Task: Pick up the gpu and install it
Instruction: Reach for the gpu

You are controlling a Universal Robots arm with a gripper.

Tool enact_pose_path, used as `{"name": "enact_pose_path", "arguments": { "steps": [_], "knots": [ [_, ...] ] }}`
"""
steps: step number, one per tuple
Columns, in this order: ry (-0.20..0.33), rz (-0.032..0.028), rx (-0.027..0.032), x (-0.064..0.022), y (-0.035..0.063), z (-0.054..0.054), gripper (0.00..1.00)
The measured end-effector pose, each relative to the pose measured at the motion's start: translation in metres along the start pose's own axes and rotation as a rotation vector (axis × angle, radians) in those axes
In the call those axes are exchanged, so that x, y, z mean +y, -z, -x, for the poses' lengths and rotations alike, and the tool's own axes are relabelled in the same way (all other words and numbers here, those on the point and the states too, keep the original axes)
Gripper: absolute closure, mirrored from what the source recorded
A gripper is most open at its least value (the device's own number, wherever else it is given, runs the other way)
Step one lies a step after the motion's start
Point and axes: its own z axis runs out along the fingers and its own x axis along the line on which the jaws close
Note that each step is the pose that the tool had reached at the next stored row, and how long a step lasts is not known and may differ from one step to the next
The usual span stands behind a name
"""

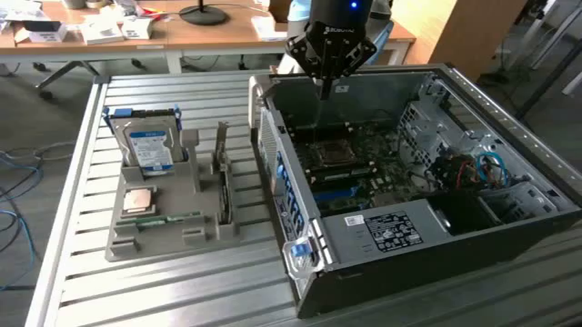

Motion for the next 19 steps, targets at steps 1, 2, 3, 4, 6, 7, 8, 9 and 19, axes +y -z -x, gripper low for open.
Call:
{"name": "enact_pose_path", "arguments": {
  "steps": [1, 2, 3, 4, 6, 7, 8, 9, 19],
  "knots": [
    [0.0, 0.0001, 0.0, 0.0, 0.0, 0.0, 0.89],
    [0.0, 0.0001, 0.0, 0.0, 0.0, 0.0, 0.89],
    [0.0, 0.0, 0.0, 0.0, 0.0, 0.0, 0.89],
    [0.0, 0.0, 0.0, 0.0, 0.0, 0.0, 0.89],
    [0.0, 0.0001, -0.0001, 0.0, -0.0001, -0.0003, 0.89],
    [0.0, 0.0002, -0.0002, 0.0, -0.0001, -0.0007, 0.89],
    [0.0, 0.0002, -0.0001, -0.0001, -0.0001, -0.0012, 0.89],
    [0.0, 0.0001, -0.0001, -0.0001, 0.0, -0.0016, 0.89],
    [0.0, 0.0001, 0.0, -0.0007, 0.0, -0.009, 0.89]
  ]
}}
